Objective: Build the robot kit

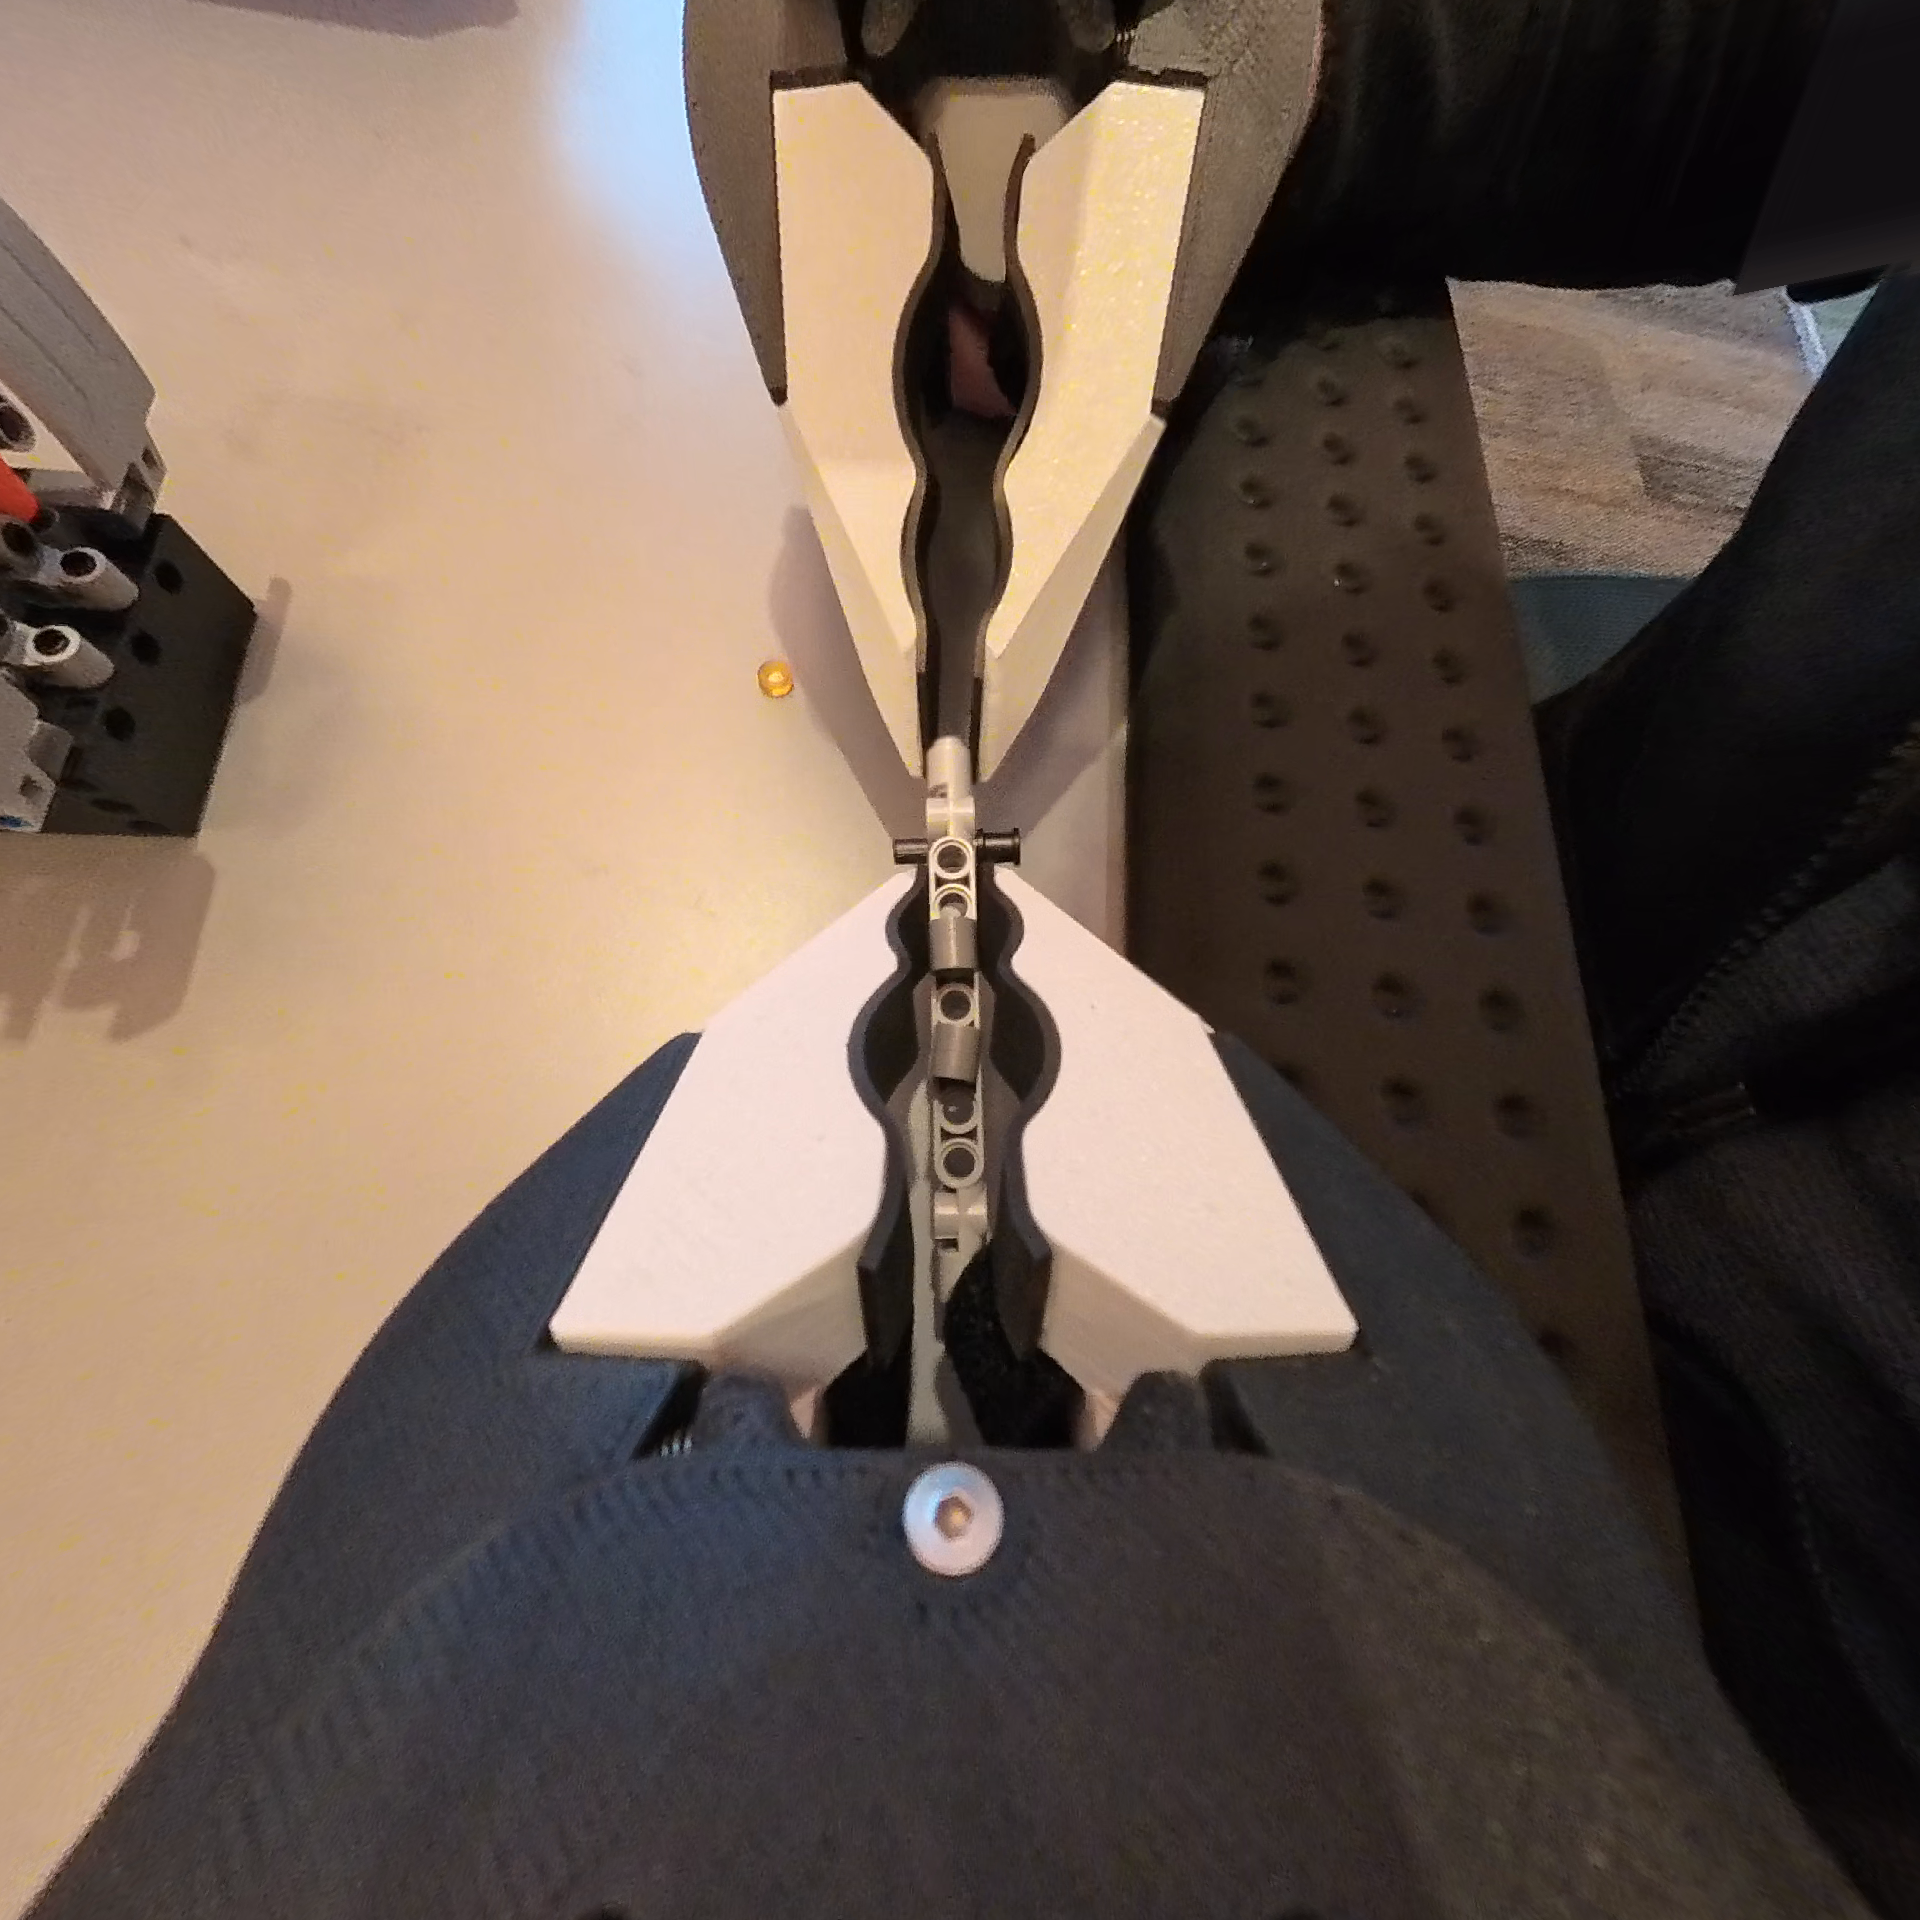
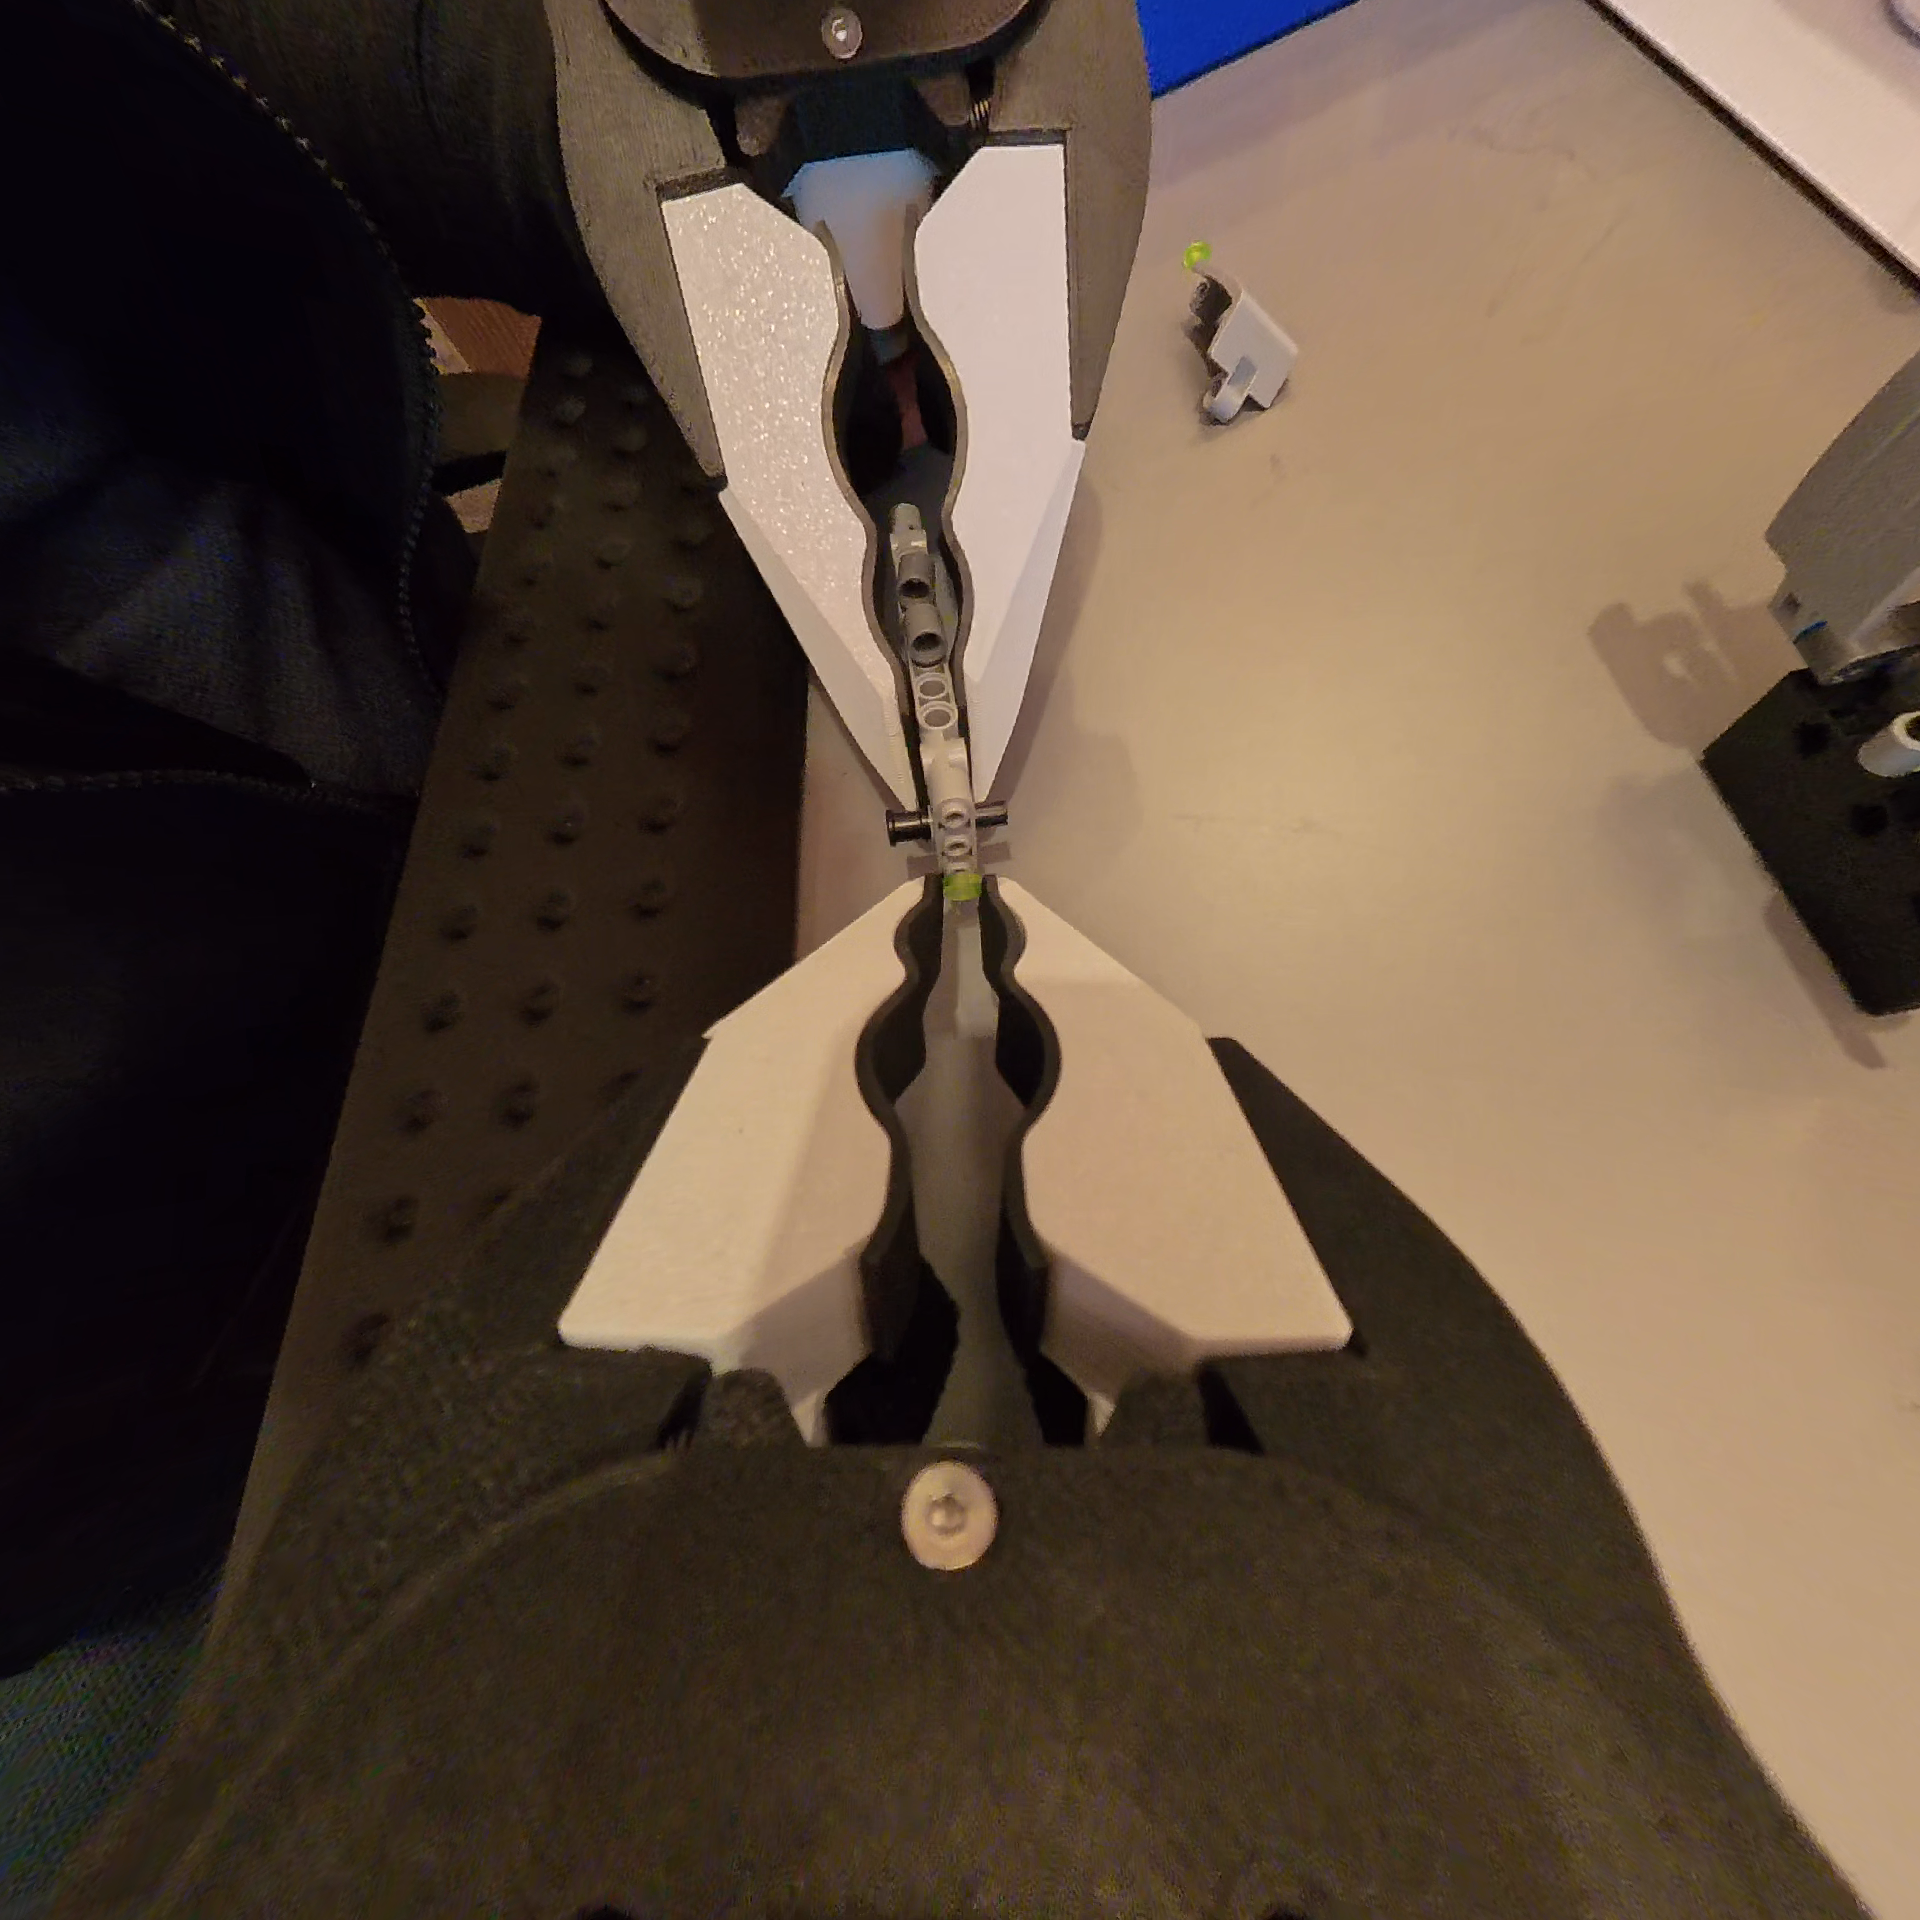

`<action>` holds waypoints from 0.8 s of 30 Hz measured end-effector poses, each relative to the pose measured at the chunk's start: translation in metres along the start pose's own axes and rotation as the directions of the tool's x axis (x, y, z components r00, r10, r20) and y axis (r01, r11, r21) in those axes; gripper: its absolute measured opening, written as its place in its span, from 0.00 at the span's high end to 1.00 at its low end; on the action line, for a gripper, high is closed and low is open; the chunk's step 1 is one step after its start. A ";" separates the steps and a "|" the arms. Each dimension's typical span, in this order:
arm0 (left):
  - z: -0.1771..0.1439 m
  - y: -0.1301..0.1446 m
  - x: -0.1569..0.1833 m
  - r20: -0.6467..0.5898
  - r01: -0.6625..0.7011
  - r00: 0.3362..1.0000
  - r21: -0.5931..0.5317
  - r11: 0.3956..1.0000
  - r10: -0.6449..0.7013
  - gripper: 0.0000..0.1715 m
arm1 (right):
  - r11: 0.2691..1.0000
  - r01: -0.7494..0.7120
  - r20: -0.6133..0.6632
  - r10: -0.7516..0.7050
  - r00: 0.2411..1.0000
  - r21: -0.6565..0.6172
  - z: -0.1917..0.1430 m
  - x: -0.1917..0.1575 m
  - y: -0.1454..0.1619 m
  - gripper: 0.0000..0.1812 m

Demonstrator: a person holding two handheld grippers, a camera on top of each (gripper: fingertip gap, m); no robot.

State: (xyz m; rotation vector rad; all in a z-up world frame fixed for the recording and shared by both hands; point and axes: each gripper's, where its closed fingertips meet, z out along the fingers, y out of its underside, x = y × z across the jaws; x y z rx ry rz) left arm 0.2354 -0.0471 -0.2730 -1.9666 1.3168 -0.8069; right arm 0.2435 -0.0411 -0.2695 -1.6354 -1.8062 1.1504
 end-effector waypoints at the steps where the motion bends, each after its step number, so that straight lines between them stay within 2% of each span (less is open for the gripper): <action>1: 0.000 -0.001 0.000 0.003 0.000 1.000 0.004 1.000 0.000 0.97 | 1.000 0.000 0.001 0.000 1.000 0.004 0.000 0.000 -0.001 0.97; 24: -0.010 -0.017 -0.003 0.044 -0.030 0.999 0.082 0.996 0.026 0.97 | 0.995 -0.010 -0.001 0.010 1.000 0.101 -0.011 0.001 -0.016 0.97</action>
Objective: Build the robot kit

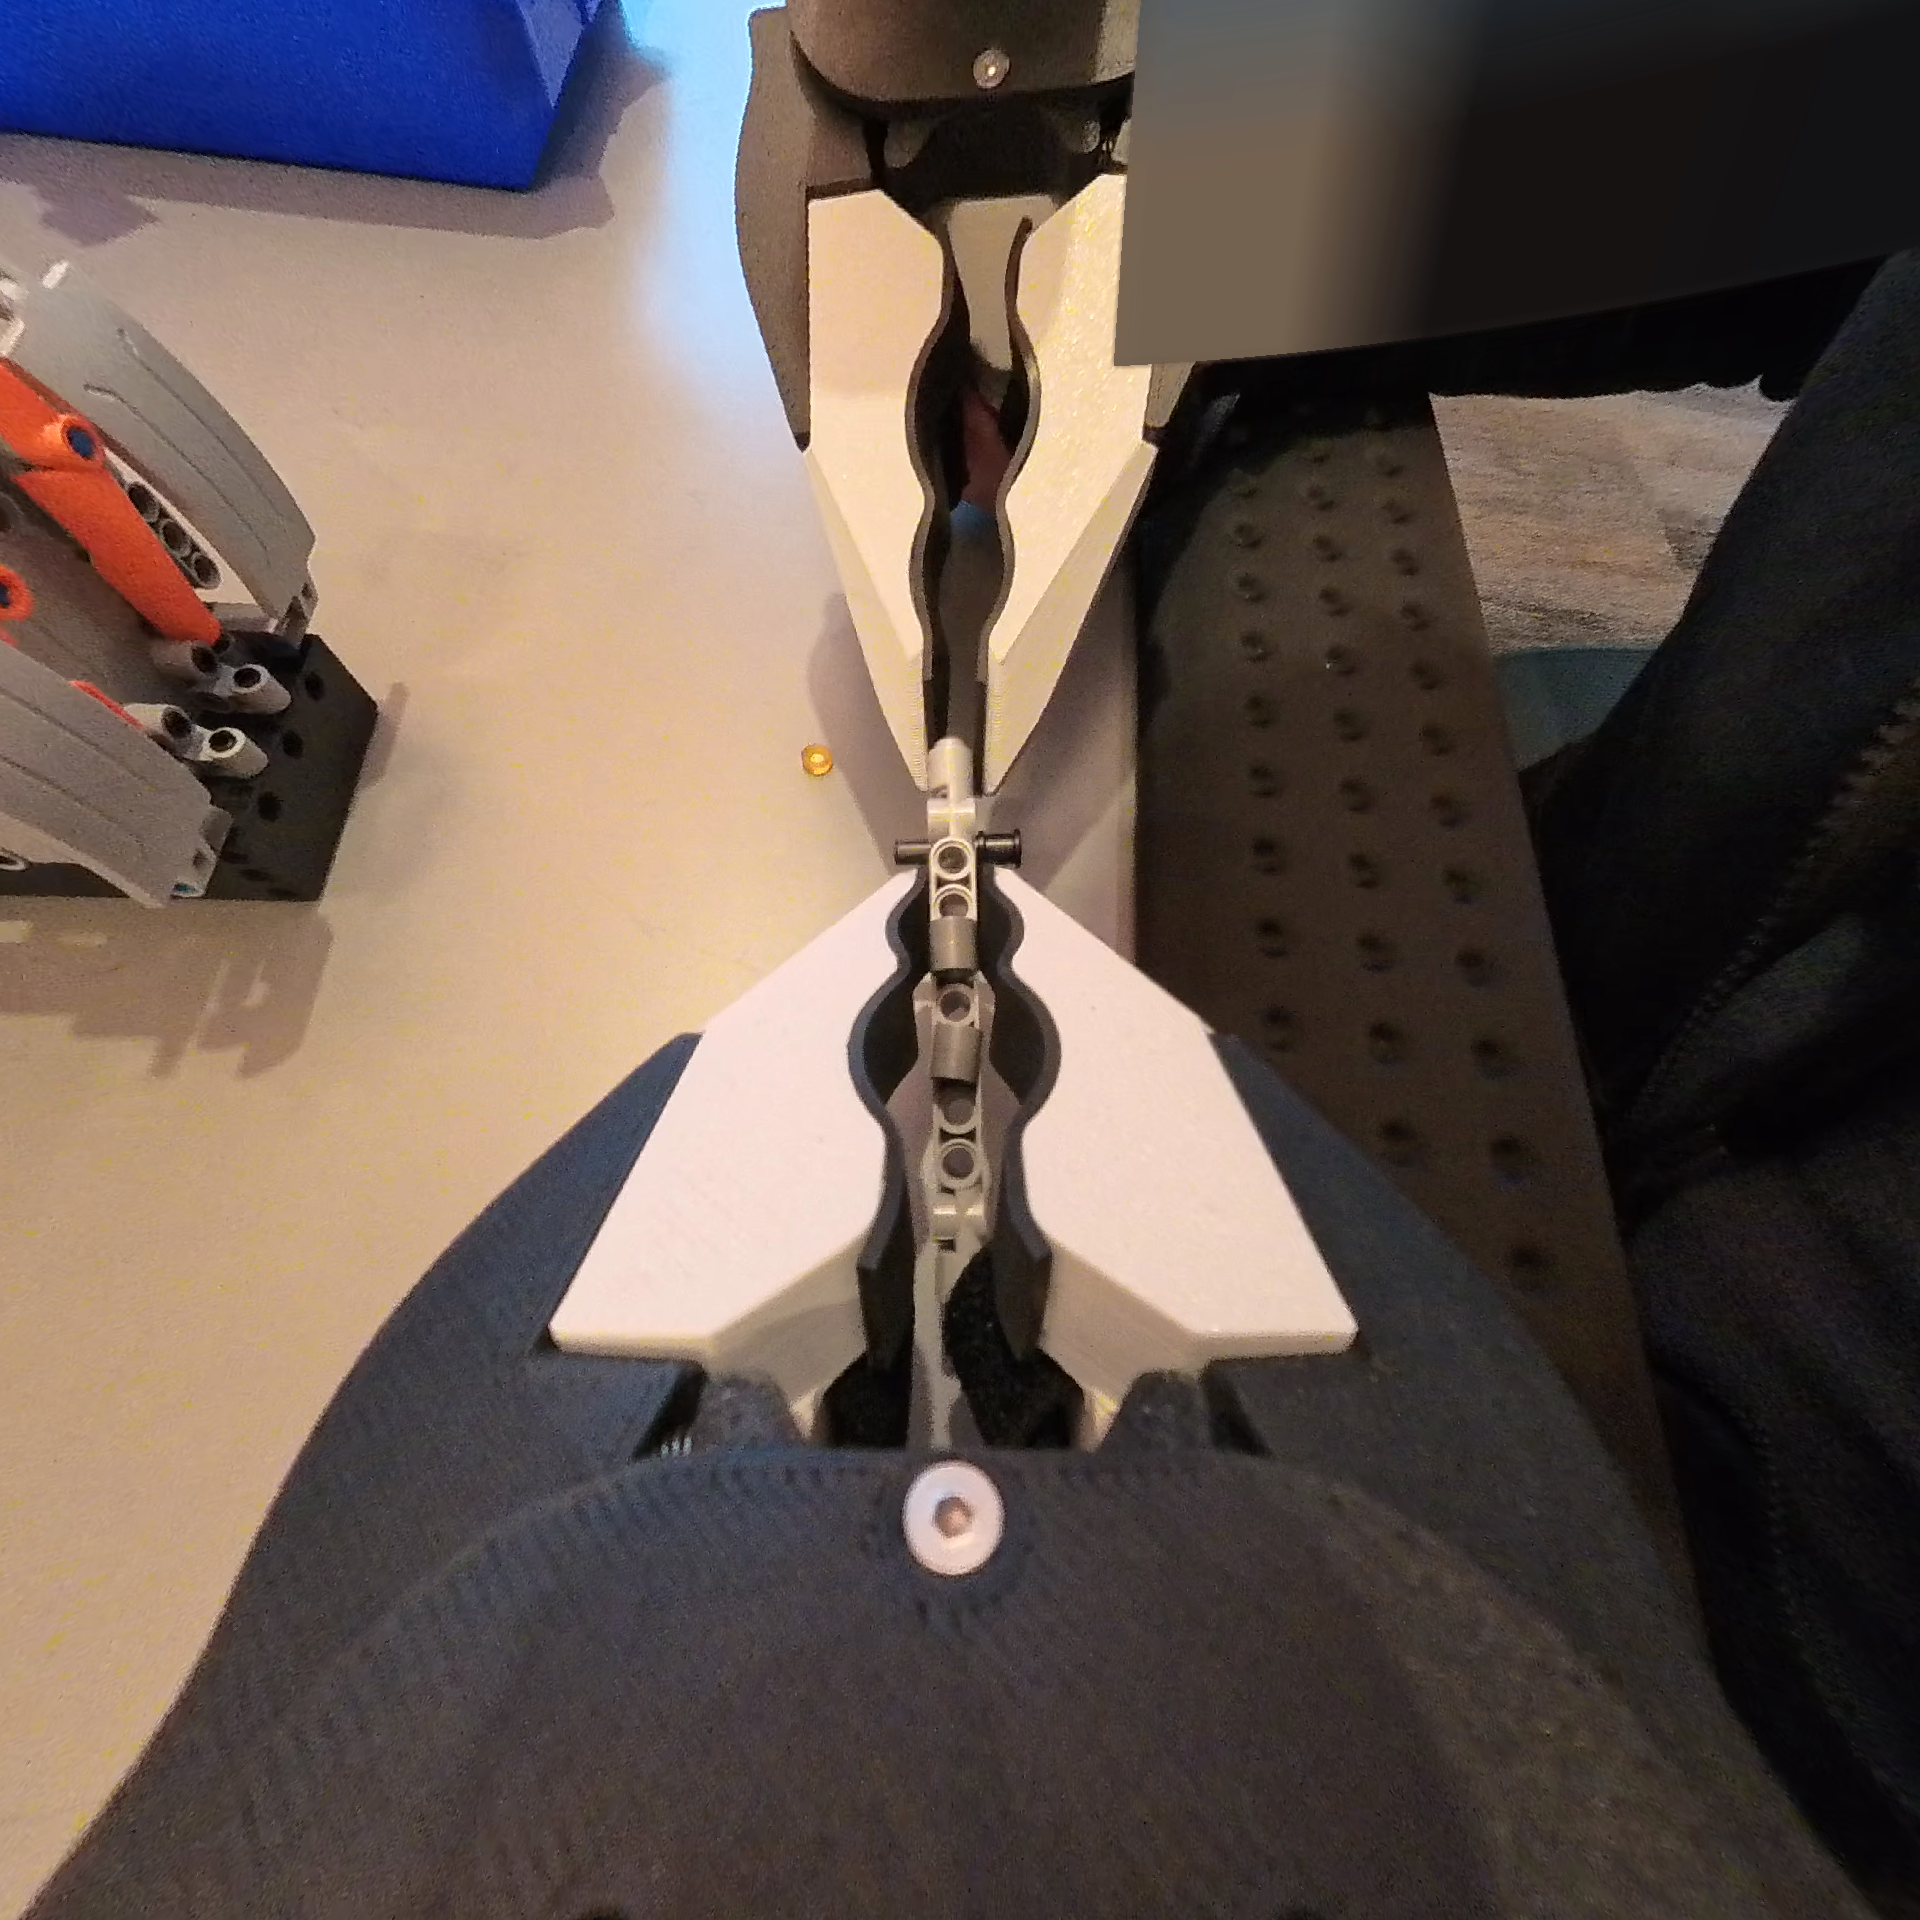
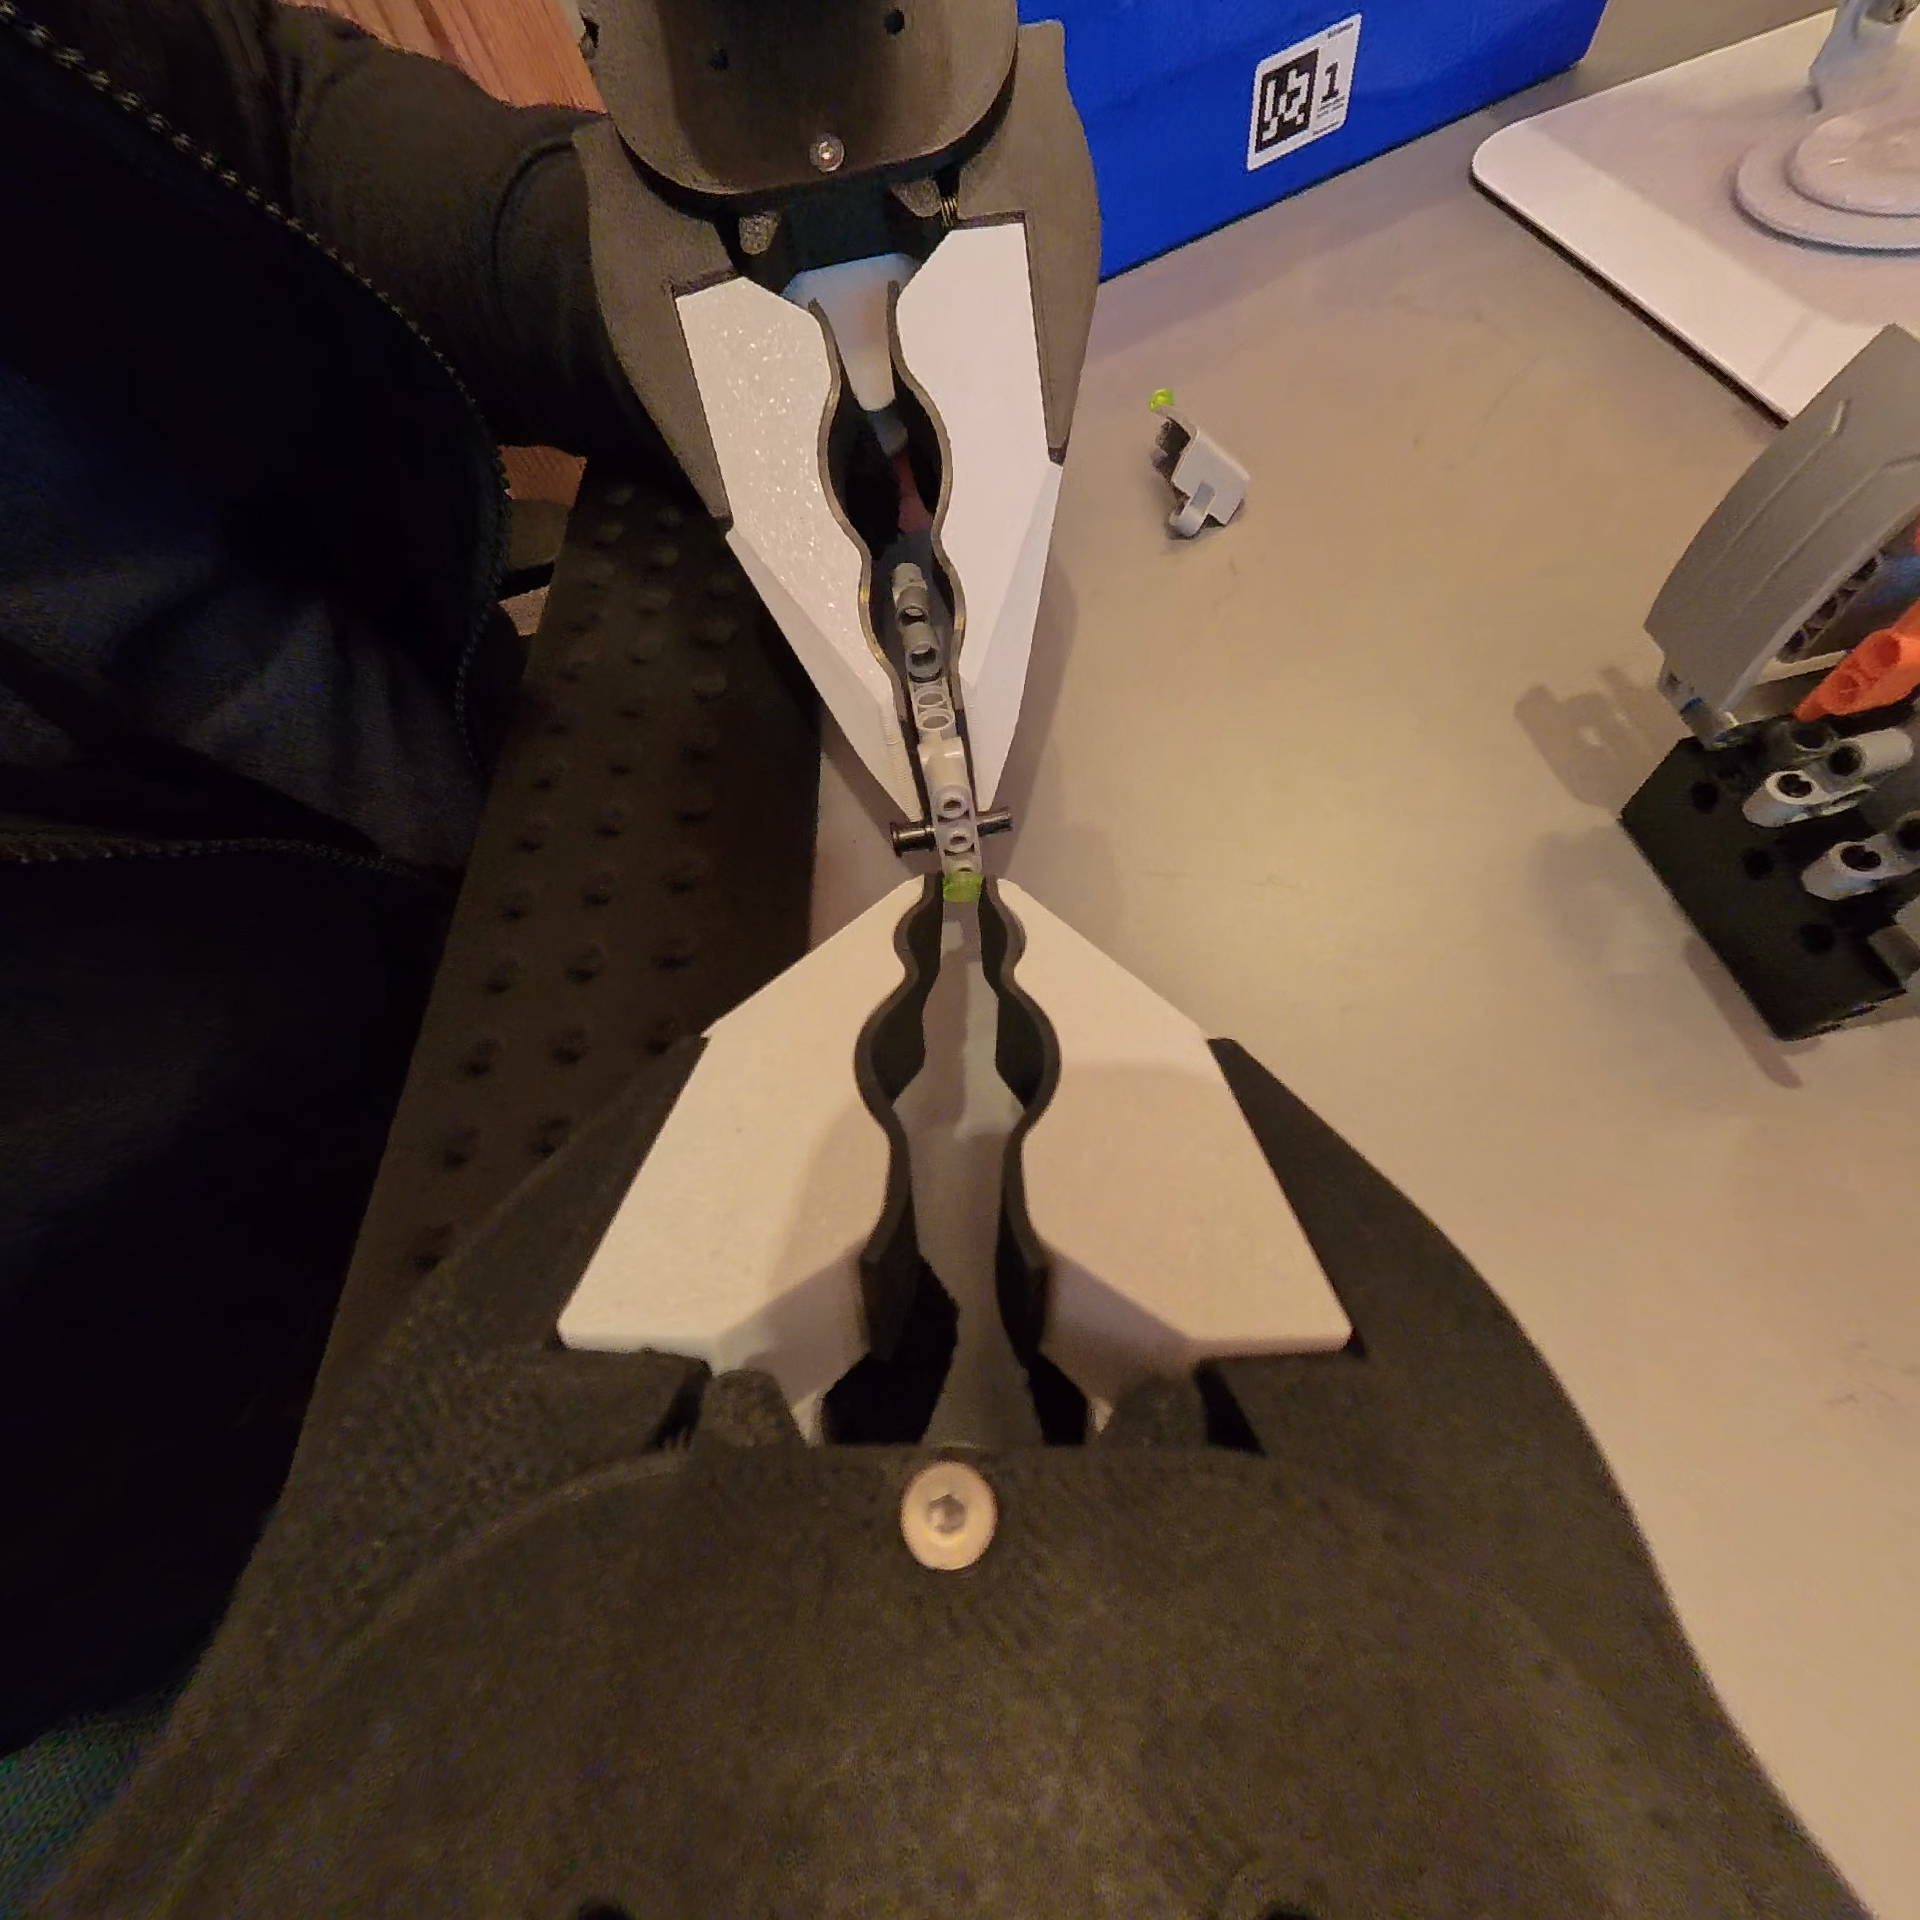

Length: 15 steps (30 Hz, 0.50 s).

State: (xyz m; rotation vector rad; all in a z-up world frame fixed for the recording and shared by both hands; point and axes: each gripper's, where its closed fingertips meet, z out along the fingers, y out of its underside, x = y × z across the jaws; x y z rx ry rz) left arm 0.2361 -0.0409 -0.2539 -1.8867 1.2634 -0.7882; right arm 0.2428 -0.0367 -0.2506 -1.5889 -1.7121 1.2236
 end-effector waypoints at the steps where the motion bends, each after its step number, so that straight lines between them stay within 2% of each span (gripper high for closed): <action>1: 0.001 0.001 0.000 0.001 0.002 1.000 -0.004 1.000 -0.002 0.97 | 1.000 0.002 -0.001 -0.002 1.000 -0.003 0.000 0.000 0.001 0.97; 8: 0.001 0.000 0.000 0.010 -0.013 1.000 -0.008 1.000 0.013 0.97 | 1.000 0.023 -0.014 -0.023 1.000 -0.004 0.000 0.000 0.000 0.97; 15: 0.005 0.007 0.002 0.012 -0.033 0.999 -0.055 0.998 0.034 0.97 | 0.986 0.141 -0.073 -0.147 0.986 -0.086 0.004 -0.001 0.008 0.98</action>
